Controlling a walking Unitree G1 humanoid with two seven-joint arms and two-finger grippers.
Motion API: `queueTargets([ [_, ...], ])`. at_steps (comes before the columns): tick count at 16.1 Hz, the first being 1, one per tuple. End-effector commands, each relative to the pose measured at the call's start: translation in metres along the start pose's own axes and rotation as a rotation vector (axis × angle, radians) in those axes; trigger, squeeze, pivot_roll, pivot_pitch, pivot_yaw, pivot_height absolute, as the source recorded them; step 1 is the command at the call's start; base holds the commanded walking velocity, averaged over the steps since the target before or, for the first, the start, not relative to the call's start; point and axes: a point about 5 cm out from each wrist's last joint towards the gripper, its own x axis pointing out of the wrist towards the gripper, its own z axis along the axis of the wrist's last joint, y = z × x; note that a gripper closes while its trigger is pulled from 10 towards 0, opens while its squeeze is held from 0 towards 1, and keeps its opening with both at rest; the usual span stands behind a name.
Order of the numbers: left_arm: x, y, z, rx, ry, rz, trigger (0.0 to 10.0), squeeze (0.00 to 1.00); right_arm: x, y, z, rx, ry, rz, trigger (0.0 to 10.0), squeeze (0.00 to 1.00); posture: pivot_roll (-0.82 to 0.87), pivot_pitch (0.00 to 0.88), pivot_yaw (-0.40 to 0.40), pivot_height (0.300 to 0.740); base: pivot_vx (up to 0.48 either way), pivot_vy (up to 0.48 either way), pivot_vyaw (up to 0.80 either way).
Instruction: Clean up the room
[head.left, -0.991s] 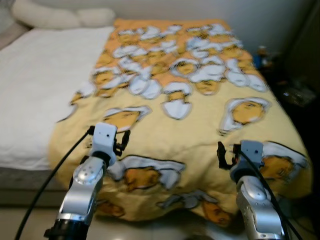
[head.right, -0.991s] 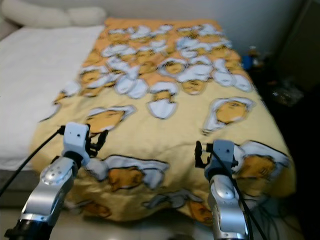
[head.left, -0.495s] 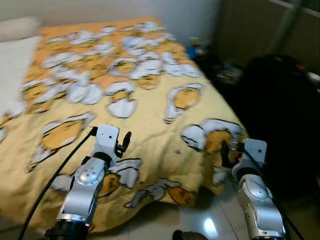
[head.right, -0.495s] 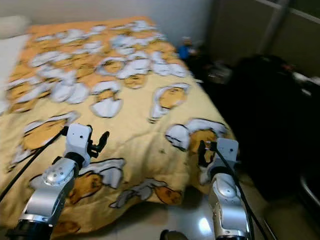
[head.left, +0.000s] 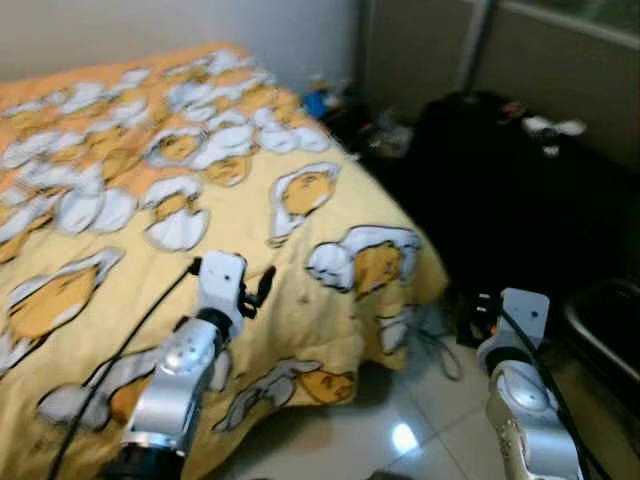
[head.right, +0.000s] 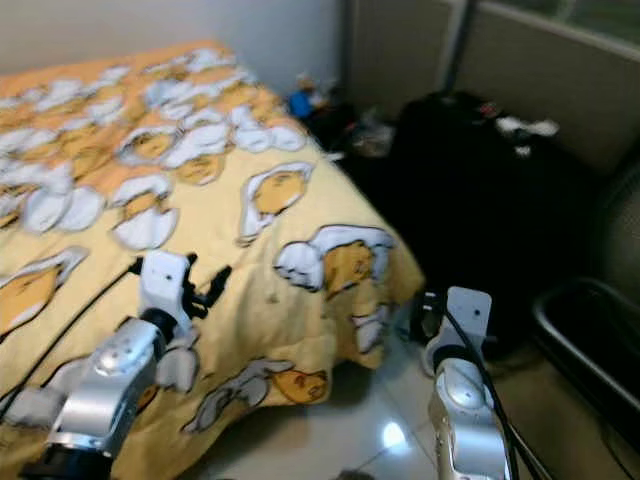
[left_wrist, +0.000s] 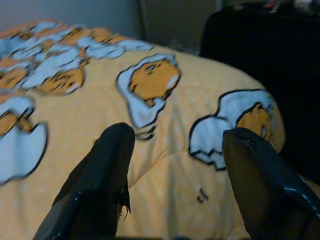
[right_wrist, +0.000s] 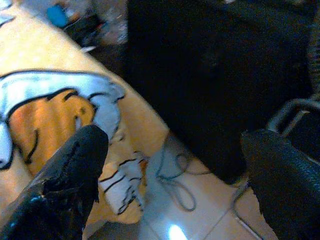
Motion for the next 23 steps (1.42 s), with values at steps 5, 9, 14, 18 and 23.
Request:
queueTargets([
  [5, -0.004, 0.010, 0.000, -0.020, -0.010, 0.026, 10.0, 0.00, 0.000, 0.006, 0.001, -0.010, 0.008, 0.028, 10.0, 0.00, -0.10, 0.000, 0.022, 0.740, 0.178, 0.000, -0.76],
  [9, -0.004, 0.011, -0.001, -0.019, -0.002, 0.011, 10.0, 0.00, 0.000, 0.009, 0.001, -0.024, 0.006, 0.029, 10.0, 0.00, -0.10, 0.000, 0.027, 0.740, 0.367, 0.000, -0.76],
  [14, -0.002, 0.011, -0.001, -0.006, 0.004, -0.010, 10.0, 0.00, -0.003, 0.013, -0.002, -0.020, 0.007, 0.076, 10.0, 0.00, -0.10, 0.000, 0.041, 0.740, 0.375, 0.000, -0.54],
  [18, 0.003, 0.008, -0.005, -0.010, 0.020, -0.029, 10.0, 0.00, -0.005, 0.016, -0.009, -0.050, 0.028, 0.097, 10.0, 0.00, -0.14, 0.000, 0.064, 0.740, 0.376, 0.000, -0.37],
  [23, 0.001, 0.000, -0.019, -0.008, 0.072, -0.079, 10.0, 0.00, -0.007, 0.010, -0.031, -0.030, 0.227, 0.204, 10.0, 0.00, -0.16, 0.000, 0.070, 0.740, 0.374, 0.000, -0.38],
])
